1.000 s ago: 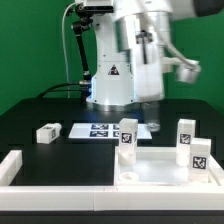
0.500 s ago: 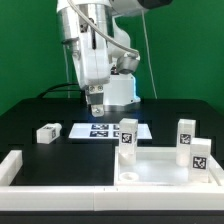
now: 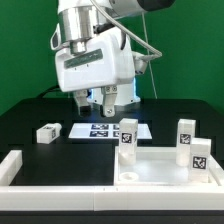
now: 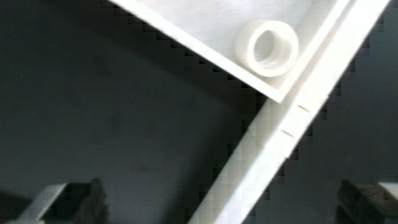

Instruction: Assemble square table

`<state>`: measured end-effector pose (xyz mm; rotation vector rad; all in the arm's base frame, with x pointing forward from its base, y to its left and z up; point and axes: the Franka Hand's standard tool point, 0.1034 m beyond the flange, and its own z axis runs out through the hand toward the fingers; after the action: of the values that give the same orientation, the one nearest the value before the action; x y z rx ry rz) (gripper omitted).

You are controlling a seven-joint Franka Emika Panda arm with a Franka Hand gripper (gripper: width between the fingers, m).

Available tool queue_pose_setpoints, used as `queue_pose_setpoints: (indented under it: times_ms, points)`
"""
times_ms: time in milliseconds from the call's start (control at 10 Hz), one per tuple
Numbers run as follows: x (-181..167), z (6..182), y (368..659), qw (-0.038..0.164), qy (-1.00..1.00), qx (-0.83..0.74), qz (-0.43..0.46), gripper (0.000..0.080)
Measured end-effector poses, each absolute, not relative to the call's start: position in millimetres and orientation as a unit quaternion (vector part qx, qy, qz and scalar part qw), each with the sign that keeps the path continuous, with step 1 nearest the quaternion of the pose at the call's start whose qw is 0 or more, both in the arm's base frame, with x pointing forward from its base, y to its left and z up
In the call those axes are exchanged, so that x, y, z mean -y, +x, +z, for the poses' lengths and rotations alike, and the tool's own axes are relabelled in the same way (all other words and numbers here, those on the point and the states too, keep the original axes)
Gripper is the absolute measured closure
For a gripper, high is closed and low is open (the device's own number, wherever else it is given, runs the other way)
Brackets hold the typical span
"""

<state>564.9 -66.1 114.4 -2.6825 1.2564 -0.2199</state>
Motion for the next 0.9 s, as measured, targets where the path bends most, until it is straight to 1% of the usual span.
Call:
queue_pose_setpoints:
  times_ms: [100,200,300,400,500,700,900]
  points:
    - [90.5,103.1,540.1,0.072,-0.928,-0.361,-0.064,0.0151]
    - [110.4,93.9,521.5,0.066,-0.944,-0.320,-0.051,0.0151]
    - [121.4,87.1,510.0,0.060,-0.958,-0.278,-0.034,0.0151]
    - [132.2,81.2,501.9,0.046,-0.968,-0.243,-0.040,0.0151]
    - [141.3,79.4,501.3,0.029,-0.973,-0.222,-0.056,0.0151]
    - [141.9,79.7,501.5,0.022,-0.985,-0.162,-0.057,0.0151]
    - [141.0,76.4,497.4,0.026,-0.985,-0.167,-0.043,0.0151]
